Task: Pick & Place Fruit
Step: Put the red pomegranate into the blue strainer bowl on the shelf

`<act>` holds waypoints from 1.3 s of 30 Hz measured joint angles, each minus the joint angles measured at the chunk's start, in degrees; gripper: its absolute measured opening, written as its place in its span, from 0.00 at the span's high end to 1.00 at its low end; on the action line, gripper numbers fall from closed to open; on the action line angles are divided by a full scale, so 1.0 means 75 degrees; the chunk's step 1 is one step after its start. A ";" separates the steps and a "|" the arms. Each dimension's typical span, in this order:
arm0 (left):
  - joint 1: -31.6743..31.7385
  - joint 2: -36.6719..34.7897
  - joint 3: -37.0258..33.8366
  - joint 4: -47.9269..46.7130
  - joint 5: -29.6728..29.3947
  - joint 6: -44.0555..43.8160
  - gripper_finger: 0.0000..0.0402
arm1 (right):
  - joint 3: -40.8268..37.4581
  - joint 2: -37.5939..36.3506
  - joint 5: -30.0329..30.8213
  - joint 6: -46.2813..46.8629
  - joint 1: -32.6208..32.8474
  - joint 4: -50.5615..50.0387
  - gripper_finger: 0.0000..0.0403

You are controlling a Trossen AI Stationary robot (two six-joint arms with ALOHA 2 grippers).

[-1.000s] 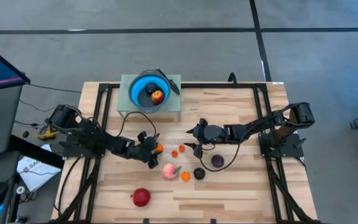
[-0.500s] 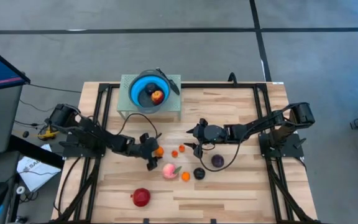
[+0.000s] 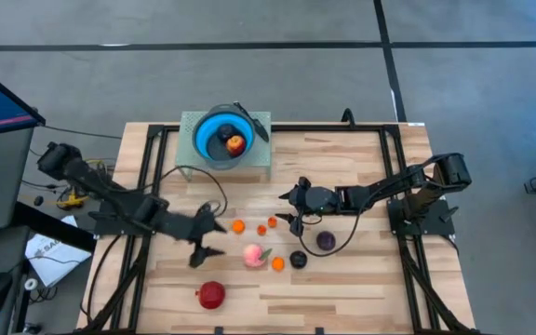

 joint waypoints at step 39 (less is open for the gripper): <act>-0.4045 0.4702 0.1610 -0.1086 -0.2717 -0.5248 0.22 | 0.0000 0.0000 -0.0148 -0.0131 0.0020 0.1294 0.30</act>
